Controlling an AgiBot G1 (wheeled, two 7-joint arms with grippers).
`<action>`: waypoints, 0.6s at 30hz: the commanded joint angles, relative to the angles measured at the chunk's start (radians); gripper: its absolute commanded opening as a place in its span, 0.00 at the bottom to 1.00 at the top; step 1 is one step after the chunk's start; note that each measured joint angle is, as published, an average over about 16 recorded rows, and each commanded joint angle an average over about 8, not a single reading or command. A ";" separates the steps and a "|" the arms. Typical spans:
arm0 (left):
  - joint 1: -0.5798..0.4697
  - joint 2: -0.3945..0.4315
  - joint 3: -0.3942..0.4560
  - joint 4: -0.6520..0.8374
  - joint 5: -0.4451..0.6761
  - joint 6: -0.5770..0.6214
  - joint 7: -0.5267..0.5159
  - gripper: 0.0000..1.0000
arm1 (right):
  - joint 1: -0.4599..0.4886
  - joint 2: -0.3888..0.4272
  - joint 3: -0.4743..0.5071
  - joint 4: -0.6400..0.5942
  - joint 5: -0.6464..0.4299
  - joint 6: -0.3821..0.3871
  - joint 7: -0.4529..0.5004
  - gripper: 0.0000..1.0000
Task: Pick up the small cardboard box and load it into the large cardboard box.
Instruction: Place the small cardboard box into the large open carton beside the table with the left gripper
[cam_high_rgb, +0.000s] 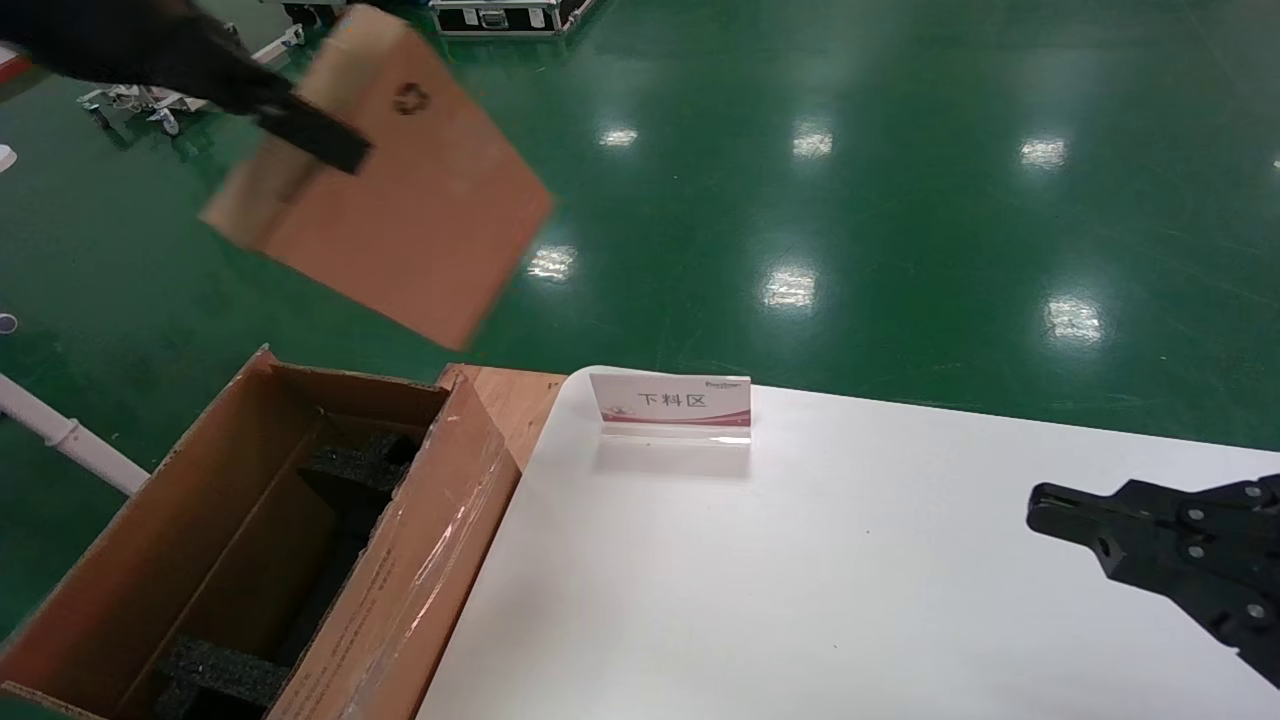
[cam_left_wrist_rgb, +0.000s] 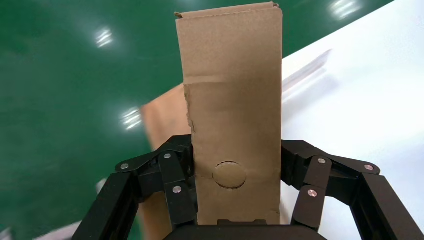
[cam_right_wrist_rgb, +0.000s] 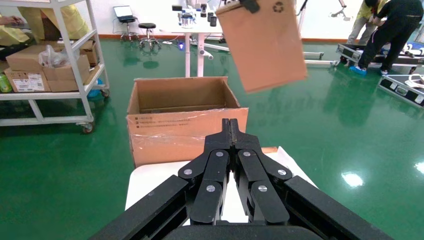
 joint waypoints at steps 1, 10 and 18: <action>-0.047 0.009 0.033 0.025 0.011 0.015 0.040 0.00 | 0.000 0.000 0.000 0.000 0.000 0.000 0.000 0.00; -0.205 -0.053 0.405 -0.016 -0.067 0.015 0.043 0.00 | 0.000 0.000 -0.001 0.000 0.000 0.000 0.000 0.00; -0.241 -0.120 0.562 -0.055 -0.071 0.003 0.014 0.00 | 0.000 0.000 -0.001 0.000 0.001 0.000 -0.001 0.02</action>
